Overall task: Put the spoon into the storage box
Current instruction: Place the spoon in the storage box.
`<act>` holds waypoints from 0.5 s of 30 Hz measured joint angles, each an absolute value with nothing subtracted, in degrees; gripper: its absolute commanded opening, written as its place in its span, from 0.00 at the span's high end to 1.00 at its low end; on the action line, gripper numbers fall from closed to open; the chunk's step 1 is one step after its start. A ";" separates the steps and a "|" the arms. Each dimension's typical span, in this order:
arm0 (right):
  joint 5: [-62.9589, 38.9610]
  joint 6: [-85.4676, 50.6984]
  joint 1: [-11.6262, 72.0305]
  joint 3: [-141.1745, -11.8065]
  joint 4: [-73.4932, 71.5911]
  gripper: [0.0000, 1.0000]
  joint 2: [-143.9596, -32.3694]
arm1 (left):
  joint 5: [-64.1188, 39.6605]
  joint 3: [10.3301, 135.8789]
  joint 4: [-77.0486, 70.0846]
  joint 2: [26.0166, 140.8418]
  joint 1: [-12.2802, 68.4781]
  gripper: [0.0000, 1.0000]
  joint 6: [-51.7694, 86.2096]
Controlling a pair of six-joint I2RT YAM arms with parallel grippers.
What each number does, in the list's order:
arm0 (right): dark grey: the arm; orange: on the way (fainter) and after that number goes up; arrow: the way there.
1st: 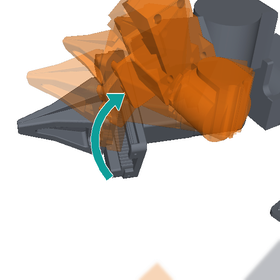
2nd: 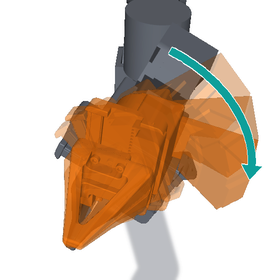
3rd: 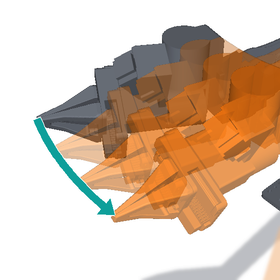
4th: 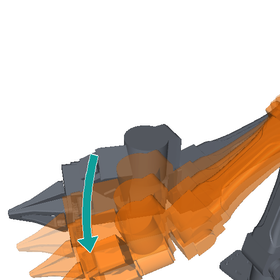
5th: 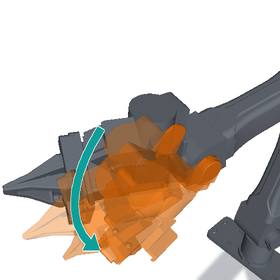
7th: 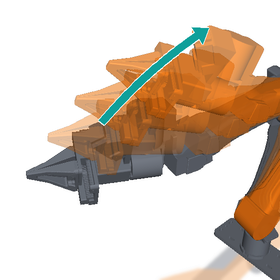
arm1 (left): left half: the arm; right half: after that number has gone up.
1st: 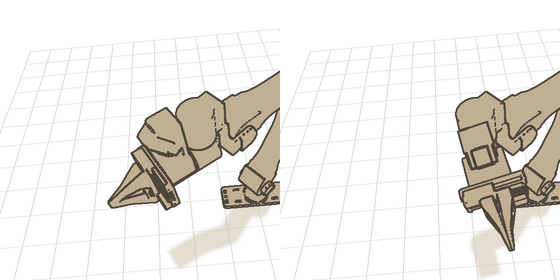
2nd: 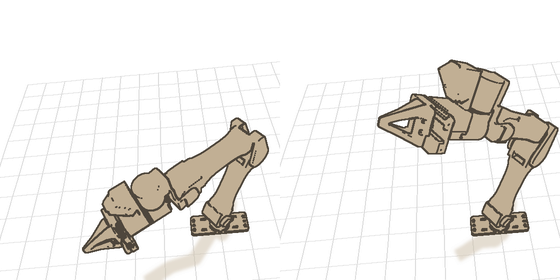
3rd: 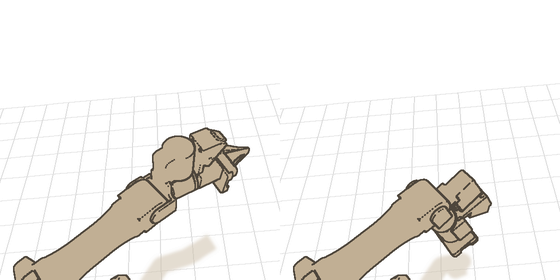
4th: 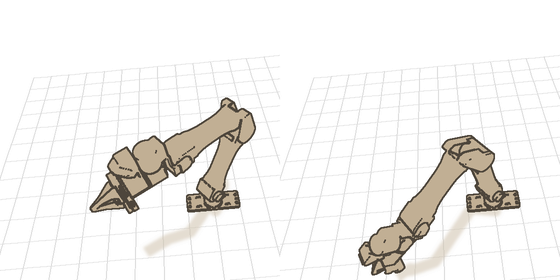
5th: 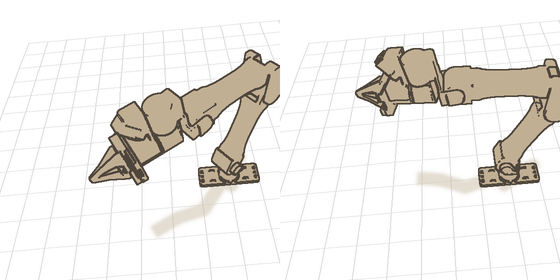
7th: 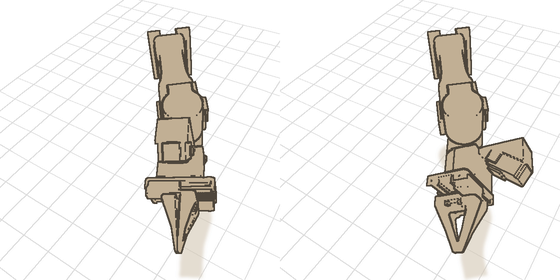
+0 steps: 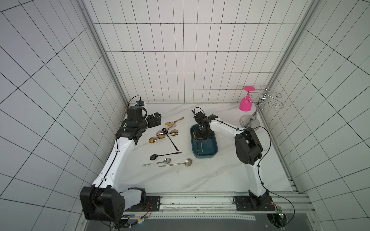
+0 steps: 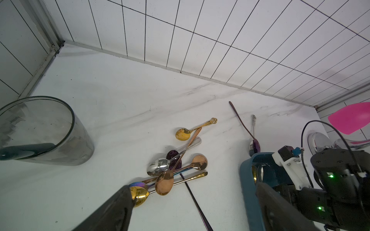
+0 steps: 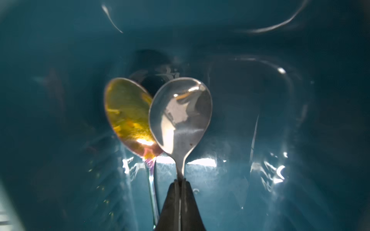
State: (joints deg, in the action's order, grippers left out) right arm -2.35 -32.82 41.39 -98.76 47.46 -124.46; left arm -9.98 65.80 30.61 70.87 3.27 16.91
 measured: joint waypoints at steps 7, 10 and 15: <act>-2.24 -32.60 41.39 -98.54 47.46 0.85 -124.81 | -10.00 65.41 30.59 70.87 3.25 0.03 16.69; -1.76 -32.14 41.39 -98.54 47.70 0.83 -124.18 | -10.59 64.23 30.59 70.87 3.27 0.03 17.39; 0.27 -30.79 41.19 -98.54 48.42 0.80 -119.28 | -12.34 60.93 30.39 70.89 4.21 0.03 20.75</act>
